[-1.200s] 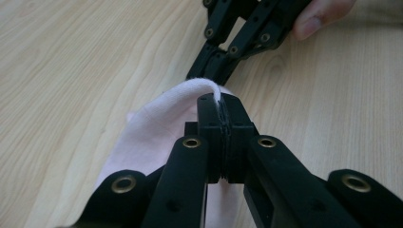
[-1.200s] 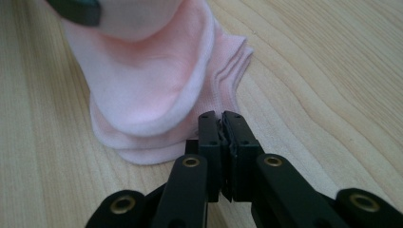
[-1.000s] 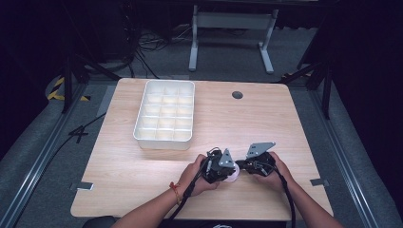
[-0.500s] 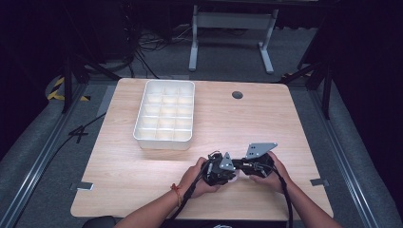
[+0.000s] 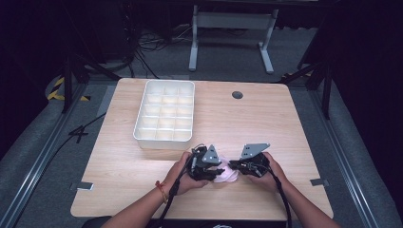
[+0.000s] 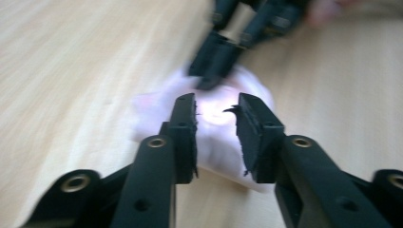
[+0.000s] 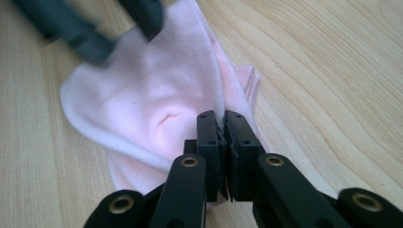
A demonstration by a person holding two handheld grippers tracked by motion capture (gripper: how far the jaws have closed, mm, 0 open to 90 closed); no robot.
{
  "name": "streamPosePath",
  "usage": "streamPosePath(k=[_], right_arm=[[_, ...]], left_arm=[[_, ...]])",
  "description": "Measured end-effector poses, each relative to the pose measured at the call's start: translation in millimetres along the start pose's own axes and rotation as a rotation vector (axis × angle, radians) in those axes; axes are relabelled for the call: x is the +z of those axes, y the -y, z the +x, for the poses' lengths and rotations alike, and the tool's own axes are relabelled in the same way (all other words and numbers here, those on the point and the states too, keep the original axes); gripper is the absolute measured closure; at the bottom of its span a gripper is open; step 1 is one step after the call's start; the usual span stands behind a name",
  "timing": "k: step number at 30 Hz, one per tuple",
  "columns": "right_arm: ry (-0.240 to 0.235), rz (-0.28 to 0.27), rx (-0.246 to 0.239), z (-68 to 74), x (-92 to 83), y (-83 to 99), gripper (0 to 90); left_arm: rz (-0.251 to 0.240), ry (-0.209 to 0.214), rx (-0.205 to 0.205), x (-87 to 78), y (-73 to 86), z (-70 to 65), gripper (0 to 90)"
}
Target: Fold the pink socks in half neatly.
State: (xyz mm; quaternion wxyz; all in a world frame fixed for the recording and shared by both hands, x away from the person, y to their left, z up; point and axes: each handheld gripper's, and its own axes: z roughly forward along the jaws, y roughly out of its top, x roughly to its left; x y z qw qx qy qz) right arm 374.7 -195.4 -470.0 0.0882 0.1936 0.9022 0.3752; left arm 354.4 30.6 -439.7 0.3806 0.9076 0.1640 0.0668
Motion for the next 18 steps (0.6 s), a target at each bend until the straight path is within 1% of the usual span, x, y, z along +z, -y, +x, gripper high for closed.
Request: streamPosePath(k=[1, 2, 3, 4, 5, 6, 7, 8, 10, 11, 12, 13, 14, 15, 16, 17, 18], right_arm=[[0.000, 0.000, 0.000, 0.0, 0.0, 0.0, 85.9], [-0.002, 0.000, 0.000, 0.0, -0.1, -0.2, 86.1], [-0.002, 0.001, 0.005, -0.2, 0.1, -0.2, 86.3], [-0.004, 0.002, 0.009, 0.0, 0.2, -0.3, 86.3], [-0.001, 0.002, 0.010, 0.1, 0.2, -0.3, 86.4], [0.003, 0.002, 0.011, 0.3, 0.5, -0.2, 86.5], [0.002, 0.002, 0.012, 0.2, 0.4, -0.3, 86.5], [0.001, 0.001, 0.014, -0.2, 0.4, -0.4, 86.6], [0.000, -0.001, 0.020, -0.5, 0.5, -0.3, 86.7], [0.001, -0.005, 0.013, -0.8, 0.6, -0.4, 86.7], [0.002, -0.001, 0.016, -0.4, 0.3, -0.6, 86.8], [0.004, 0.001, 0.014, -0.4, 0.3, -0.8, 86.8], [0.005, 0.002, 0.013, -0.3, 0.3, -1.2, 87.0], [0.010, 0.003, 0.010, -0.4, 0.2, -1.9, 86.9], [0.041, 0.001, 0.008, 0.1, -0.6, -4.3, 86.7], [0.062, 0.000, 0.003, 0.0, -1.6, -5.7, 86.7], [0.062, 0.000, 0.003, 0.0, -1.6, -5.7, 86.7]], left_arm=[[-0.008, -0.006, -0.021, 1.3, 0.4, 3.0, 69.6], [-0.011, 0.006, -0.022, 5.7, 0.3, 3.9, 70.0], [-0.007, 0.018, -0.007, 10.3, -0.3, 1.3, 71.4], [0.014, 0.021, 0.034, 15.6, -2.1, -5.1, 71.7], [0.027, 0.017, 0.062, 19.5, -3.4, -9.6, 72.8], [0.039, 0.010, 0.079, 23.5, -4.1, -14.3, 74.1], [0.060, 0.013, 0.105, 28.9, -4.6, -18.4, 74.7], [0.063, 0.020, 0.107, 32.0, -4.1, -19.5, 76.5], [0.075, 0.023, 0.092, 38.9, -1.3, -20.0, 78.4], [0.060, 0.029, 0.086, 40.2, 0.1, -19.6, 78.7], [0.056, 0.028, 0.076, 40.4, 0.7, -20.2, 79.2], [0.053, 0.025, 0.077, 40.5, 1.0, -20.6, 79.4], [0.063, 0.026, 0.090, 40.1, 1.0, -20.8, 79.4], [0.061, 0.022, 0.096, 40.3, 1.3, -21.4, 79.4], [0.047, 0.022, 0.080, 40.9, 2.4, -22.4, 79.3], [0.047, 0.022, 0.080, 40.9, 2.4, -22.4, 79.3], [0.052, 0.024, 0.087, 40.5, 2.6, -21.4, 79.3]])
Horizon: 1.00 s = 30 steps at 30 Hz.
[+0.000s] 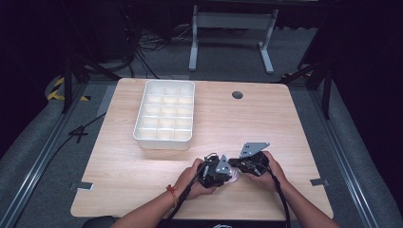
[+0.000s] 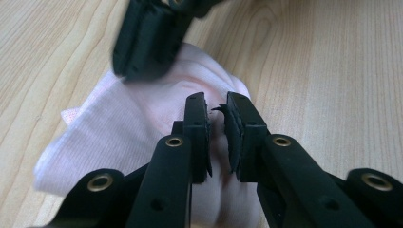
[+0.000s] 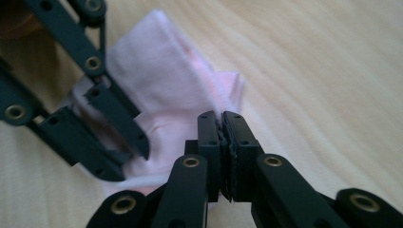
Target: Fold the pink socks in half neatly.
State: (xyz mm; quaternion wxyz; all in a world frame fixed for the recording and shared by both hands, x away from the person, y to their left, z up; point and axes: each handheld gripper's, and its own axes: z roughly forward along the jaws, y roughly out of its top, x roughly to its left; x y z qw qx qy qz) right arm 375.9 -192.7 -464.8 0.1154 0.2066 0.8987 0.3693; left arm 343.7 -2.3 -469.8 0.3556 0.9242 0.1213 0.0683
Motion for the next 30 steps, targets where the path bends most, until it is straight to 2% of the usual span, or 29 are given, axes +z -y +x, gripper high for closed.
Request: streamPosePath(k=[1, 2, 6, 9, 11, 13, 17, 19, 21, 25, 27, 30], right_arm=[[0.022, 0.000, -0.001, -0.5, -1.2, -1.0, 87.0], [0.077, 0.013, -0.002, -2.1, -2.8, -0.8, 86.3], [0.068, 0.012, 0.003, -3.8, -4.6, 1.4, 85.2], [0.069, -0.032, 0.000, -3.1, -13.2, -1.6, 85.4], [0.043, -0.075, -0.002, -1.0, -20.1, -3.3, 85.6], [0.001, -0.091, -0.033, 4.4, -23.2, -3.5, 85.7], [-0.013, -0.027, -0.059, 9.0, -14.8, 0.5, 85.7], [-0.016, 0.005, -0.051, 7.8, -8.0, 4.9, 86.2], [-0.034, 0.012, -0.034, 5.2, -4.1, 9.0, 87.1], [-0.038, 0.007, -0.021, 4.3, -3.8, 10.3, 87.5], [-0.037, 0.006, -0.029, 3.8, -3.3, 10.2, 87.8], [-0.037, 0.010, -0.034, 3.8, -2.8, 10.0, 88.2]], left_arm=[[0.008, 0.006, 0.003, -0.6, 0.0, 0.8, 79.3], [0.006, 0.005, 0.001, -0.4, 0.1, 0.6, 79.1], [0.004, -0.002, 0.007, 0.1, 0.0, 0.0, 78.3], [0.003, 0.000, 0.002, 0.0, 0.2, 0.5, 77.9], [0.006, 0.001, 0.006, -0.1, 0.2, 1.0, 77.8], [0.000, 0.002, -0.001, 0.2, 0.4, 0.9, 77.8], [-0.002, 0.002, -0.005, -0.2, 0.5, 1.4, 76.8], [0.006, -0.002, -0.012, -3.5, 0.5, 2.8, 71.7], [0.003, 0.004, -0.040, -11.7, 1.4, 6.0, 63.6], [-0.019, -0.048, -0.127, -34.6, 9.4, 15.3, 53.5], [-0.010, -0.070, -0.183, -41.1, 16.8, 19.8, 45.2], [0.015, -0.095, -0.225, -44.8, 28.1, 25.1, 40.1]])
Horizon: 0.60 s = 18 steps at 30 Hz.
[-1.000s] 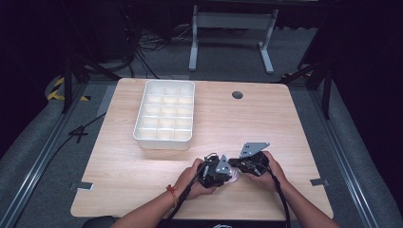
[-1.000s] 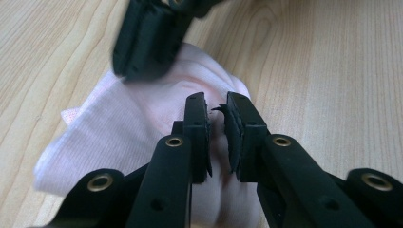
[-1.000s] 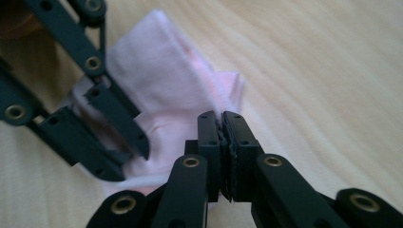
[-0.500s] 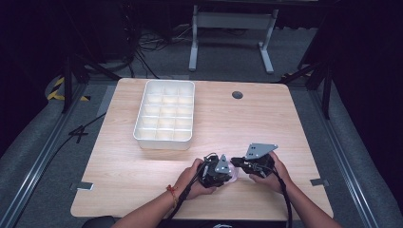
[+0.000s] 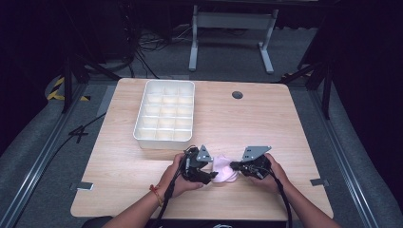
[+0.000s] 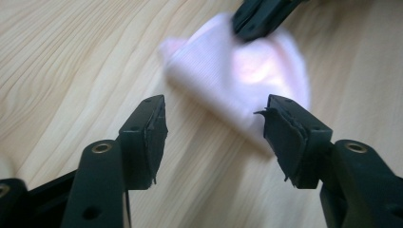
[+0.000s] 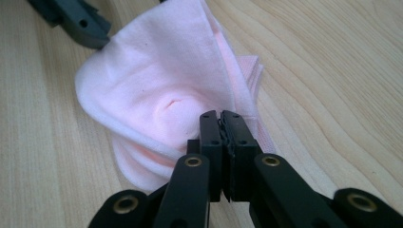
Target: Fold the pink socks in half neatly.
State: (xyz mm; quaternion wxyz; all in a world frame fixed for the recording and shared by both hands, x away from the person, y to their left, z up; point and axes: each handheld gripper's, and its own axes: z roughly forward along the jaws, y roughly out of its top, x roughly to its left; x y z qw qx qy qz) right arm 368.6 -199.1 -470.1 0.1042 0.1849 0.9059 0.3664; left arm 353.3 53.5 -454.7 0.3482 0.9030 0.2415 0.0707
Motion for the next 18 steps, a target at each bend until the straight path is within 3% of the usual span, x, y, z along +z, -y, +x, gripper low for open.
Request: streamPosePath(k=[2, 5, 6, 7, 11, 18], right_arm=[[0.002, 0.000, 0.005, 0.2, 0.1, 0.1, 88.3], [0.003, 0.000, 0.006, 0.0, 0.2, 0.2, 88.5], [0.003, -0.001, 0.007, -0.2, 0.3, 0.2, 88.5], [0.004, -0.001, 0.007, 0.0, 0.3, 0.3, 88.5], [0.017, 0.003, -0.003, 2.0, 0.3, -0.3, 88.5], [0.014, 0.002, -0.006, 2.8, 0.3, -0.4, 88.5]], left_arm=[[-0.003, 0.028, -0.029, -0.2, 4.7, 4.6, 36.6], [-0.006, 0.036, -0.047, 2.7, 5.5, 5.8, 35.7], [-0.032, 0.078, -0.086, 6.9, 4.3, 9.3, 35.4], [-0.047, 0.092, -0.098, 7.6, 3.3, 11.2, 34.9], [-0.078, 0.104, -0.133, 9.7, -1.1, 12.7, 34.7], [-0.042, 0.141, -0.098, 24.1, -4.4, 7.4, 46.7]])
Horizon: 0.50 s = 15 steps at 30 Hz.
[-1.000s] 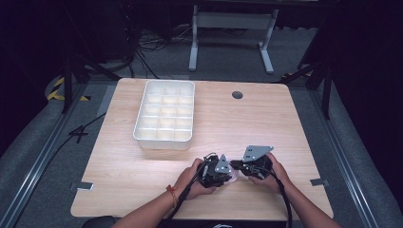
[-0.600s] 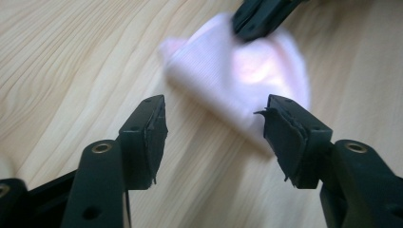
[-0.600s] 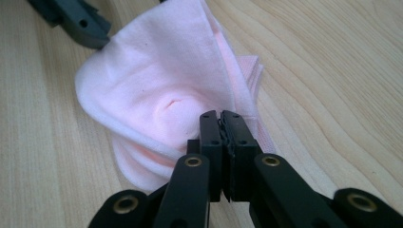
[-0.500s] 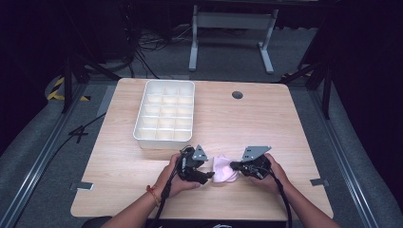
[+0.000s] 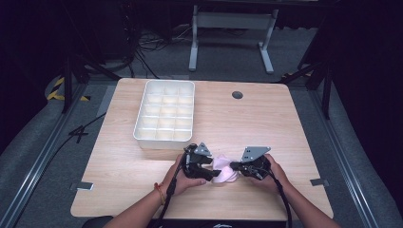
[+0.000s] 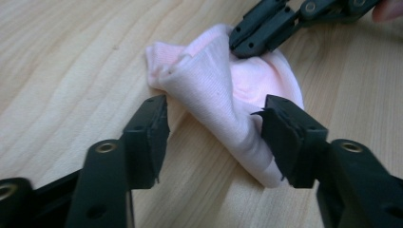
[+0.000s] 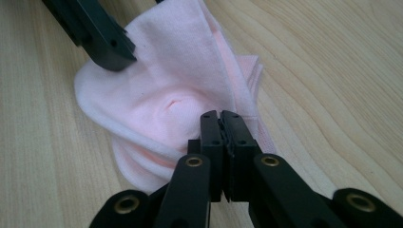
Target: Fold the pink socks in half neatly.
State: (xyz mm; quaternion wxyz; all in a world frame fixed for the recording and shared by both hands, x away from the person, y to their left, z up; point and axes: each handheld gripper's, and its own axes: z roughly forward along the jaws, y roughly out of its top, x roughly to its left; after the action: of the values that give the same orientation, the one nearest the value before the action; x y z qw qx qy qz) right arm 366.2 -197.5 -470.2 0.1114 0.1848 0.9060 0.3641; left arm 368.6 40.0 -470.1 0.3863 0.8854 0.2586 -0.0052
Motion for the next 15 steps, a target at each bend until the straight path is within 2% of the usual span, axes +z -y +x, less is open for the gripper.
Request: streamPosePath(k=[4, 8, 12, 15], right_arm=[[0.007, 0.005, -0.010, 0.4, -0.1, -0.5, 88.5], [0.006, 0.007, -0.008, 0.1, -0.5, -1.0, 88.6], [0.005, 0.012, -0.011, 0.9, -0.5, -1.9, 89.0], [-0.004, 0.015, -0.001, -0.4, -0.7, -2.1, 89.3]], left_arm=[[0.020, 0.010, 0.016, 3.2, -1.4, 0.7, 61.7], [0.025, 0.011, 0.038, 3.2, -2.6, -0.7, 72.2], [0.037, 0.000, 0.076, 3.6, -4.2, -2.9, 81.3], [0.050, -0.014, 0.104, 3.8, -6.0, -4.3, 82.6]])
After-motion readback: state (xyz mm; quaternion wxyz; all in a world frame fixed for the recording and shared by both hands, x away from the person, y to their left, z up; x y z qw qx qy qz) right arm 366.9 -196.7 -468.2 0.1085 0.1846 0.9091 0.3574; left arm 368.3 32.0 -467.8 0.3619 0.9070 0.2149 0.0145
